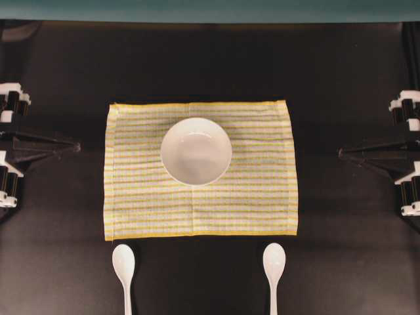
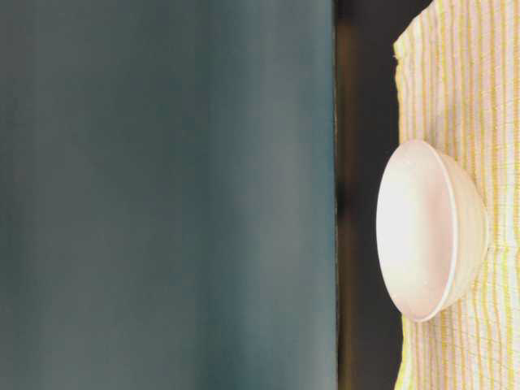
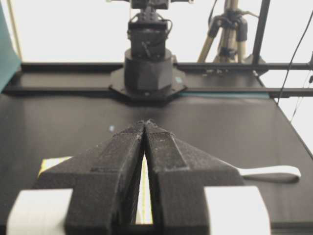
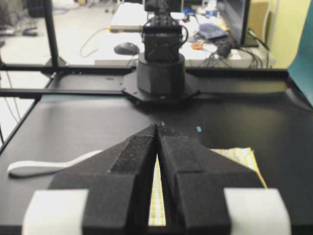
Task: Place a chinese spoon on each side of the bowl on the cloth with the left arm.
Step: 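Move the left gripper across the cloth toward the right white spoon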
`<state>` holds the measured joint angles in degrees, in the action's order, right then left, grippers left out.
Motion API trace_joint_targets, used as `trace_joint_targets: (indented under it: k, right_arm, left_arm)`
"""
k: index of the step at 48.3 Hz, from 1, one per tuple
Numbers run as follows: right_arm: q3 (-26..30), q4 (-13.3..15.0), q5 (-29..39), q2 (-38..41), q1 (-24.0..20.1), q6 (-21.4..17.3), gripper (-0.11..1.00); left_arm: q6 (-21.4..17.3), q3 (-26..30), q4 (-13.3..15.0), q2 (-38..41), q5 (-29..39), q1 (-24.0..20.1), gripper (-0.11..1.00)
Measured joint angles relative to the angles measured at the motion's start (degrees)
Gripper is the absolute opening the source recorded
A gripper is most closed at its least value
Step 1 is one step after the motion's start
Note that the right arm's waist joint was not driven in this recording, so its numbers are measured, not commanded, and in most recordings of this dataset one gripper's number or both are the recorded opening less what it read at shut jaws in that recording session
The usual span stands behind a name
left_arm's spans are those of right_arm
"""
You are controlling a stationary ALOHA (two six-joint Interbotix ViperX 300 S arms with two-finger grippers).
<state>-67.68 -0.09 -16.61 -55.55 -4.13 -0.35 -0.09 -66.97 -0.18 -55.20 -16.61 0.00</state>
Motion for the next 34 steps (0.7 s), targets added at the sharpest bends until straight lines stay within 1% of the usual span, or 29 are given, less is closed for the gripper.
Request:
trace_joint_targets:
  k: [1,2,3,4,6,8,12,18,24,28,31,34]
  right_arm:
    - [0.00,0.00,0.00,0.00,0.00,0.00,0.03]
    - [-0.09,-0.09,0.00,0.00,0.00,0.00,0.06]
    - [0.00,0.00,0.00,0.00,0.00,0.18,0.08]
    - [-0.09,-0.09,0.00,-0.09,0.00,0.26,0.06]
    - [-0.09,0.00,0.09,-0.18,0.00,0.62,0.01]
    - [-0.09,0.00,0.26,-0.35,0.00,0.79,0.00]
    - [-0.09,0.00,0.79,-1.05,0.00,1.05,0.00]
    - [-0.09,0.00,2.81,-1.85,0.00,1.14,0.00]
    - [-0.18,0.00,7.03,-2.20,0.00,1.14,0.00]
    - [-0.35,0.00,9.58,-2.20,0.00,1.14,0.00]
    - [-0.35,0.00,10.90,-2.20,0.00,1.14,0.00]
    - [-0.35,0.00,11.34,-2.20,0.00,1.14,0.00]
  left_arm:
    - [0.00,0.00,0.09,-0.09,0.00,0.00,0.05]
    - [0.44,0.09,-0.18,0.09,0.18,0.09,0.04]
    - [1.41,0.35,-0.53,0.70,0.88,0.62,0.01]
    - [2.29,0.70,-0.97,1.49,1.67,1.23,0.00]
    - [3.60,1.49,-1.67,3.60,3.25,2.72,0.00]
    - [5.27,2.20,-1.93,5.98,5.01,3.96,0.00]
    - [7.91,3.34,-2.02,9.76,6.42,3.78,0.00]
    - [12.66,5.10,-2.11,15.38,6.42,4.04,0.00]
    - [18.28,7.82,-2.02,22.68,6.50,4.13,0.00]
    - [20.39,10.37,-2.11,27.16,6.77,4.39,0.01]
    - [20.65,12.48,-2.11,30.50,7.21,4.92,0.04]
    - [20.74,15.03,-2.11,34.01,7.56,5.54,0.14]
